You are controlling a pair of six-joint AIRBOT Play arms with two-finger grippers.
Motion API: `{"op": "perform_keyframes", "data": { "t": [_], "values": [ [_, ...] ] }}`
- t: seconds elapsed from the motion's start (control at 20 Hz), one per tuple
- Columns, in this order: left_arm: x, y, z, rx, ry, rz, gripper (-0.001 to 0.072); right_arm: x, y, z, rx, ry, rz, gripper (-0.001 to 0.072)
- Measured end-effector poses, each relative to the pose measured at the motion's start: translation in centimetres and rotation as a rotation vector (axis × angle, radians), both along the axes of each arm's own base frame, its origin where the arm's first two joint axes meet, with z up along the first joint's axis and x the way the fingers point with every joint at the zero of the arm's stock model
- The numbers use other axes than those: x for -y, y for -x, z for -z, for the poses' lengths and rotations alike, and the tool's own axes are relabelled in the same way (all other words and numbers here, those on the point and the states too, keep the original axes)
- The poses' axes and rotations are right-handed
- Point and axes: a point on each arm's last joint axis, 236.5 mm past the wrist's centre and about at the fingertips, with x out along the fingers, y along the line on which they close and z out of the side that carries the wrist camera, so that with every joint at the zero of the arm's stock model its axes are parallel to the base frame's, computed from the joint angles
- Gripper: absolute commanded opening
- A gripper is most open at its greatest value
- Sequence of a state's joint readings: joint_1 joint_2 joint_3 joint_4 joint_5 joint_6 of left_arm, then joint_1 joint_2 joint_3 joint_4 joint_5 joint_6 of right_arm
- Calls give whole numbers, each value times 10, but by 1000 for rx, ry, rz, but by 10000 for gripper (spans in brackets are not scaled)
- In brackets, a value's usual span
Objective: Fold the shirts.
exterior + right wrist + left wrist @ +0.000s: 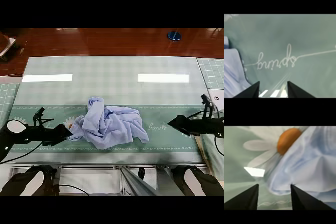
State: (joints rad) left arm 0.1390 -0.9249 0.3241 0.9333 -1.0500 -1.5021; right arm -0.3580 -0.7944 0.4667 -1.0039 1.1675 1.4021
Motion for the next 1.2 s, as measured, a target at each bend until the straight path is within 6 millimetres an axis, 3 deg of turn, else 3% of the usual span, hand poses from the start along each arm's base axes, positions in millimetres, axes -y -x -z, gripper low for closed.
{"op": "perform_keyframes", "data": {
  "t": [0.05, 0.1, 0.15, 0.2, 0.4, 0.7, 0.9, 0.95, 1.0, 1.05, 1.2],
  "values": [
    [5, -5, 3, 2, 29, -4, 492, -4, 4, 4, -9, -18, 1, 405],
    [11, -9, 5, 8, 58, -7, 364, -9, 8, 9, -21, -39, 3, 405],
    [15, -13, 8, 18, 76, -4, 121, -14, 12, 13, -33, -62, 3, 405],
    [18, -17, 13, 32, 83, 7, 27, -21, 16, 16, -45, -94, 1, 405],
    [33, -28, 17, 63, 149, 23, 20, -44, 29, 26, -98, -210, -19, 405],
    [37, -36, 16, 89, 166, 44, 20, -97, 45, 36, -165, -291, -176, 405],
    [38, -39, 15, 98, 167, 40, 20, -132, 43, 46, -171, -303, -237, 401],
    [37, -39, 15, 99, 166, 40, 20, -139, 40, 49, -172, -299, -249, 342],
    [38, -39, 15, 100, 166, 40, 20, -146, 37, 51, -174, -298, -262, 147],
    [38, -40, 15, 101, 166, 40, 20, -153, 34, 53, -173, -290, -278, 20],
    [36, -48, 10, 130, 158, 43, 20, -171, 13, 42, -120, -289, -350, 19]
  ]
}}
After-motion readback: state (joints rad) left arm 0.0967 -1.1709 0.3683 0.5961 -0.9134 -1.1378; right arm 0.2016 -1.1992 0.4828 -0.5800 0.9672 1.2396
